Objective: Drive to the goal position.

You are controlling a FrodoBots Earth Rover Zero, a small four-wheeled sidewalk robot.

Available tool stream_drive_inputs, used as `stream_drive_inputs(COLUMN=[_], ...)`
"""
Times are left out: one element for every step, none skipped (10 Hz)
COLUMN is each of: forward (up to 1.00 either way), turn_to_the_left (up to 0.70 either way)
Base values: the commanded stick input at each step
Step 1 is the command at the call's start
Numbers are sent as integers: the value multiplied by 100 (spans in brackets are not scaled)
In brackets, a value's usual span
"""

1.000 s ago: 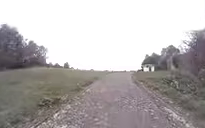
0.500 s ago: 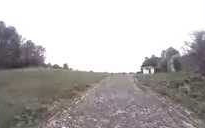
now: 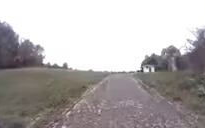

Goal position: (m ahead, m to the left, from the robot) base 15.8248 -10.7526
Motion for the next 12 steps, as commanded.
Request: stream_drive_inputs(forward=[85, 85, 85, 85, 85, 85, 85, 85, 85, 85, 85, 85], turn_to_the_left=[0, 0, 0, 0, 0, 0, 0, 0, 0, -27, -27, -14])
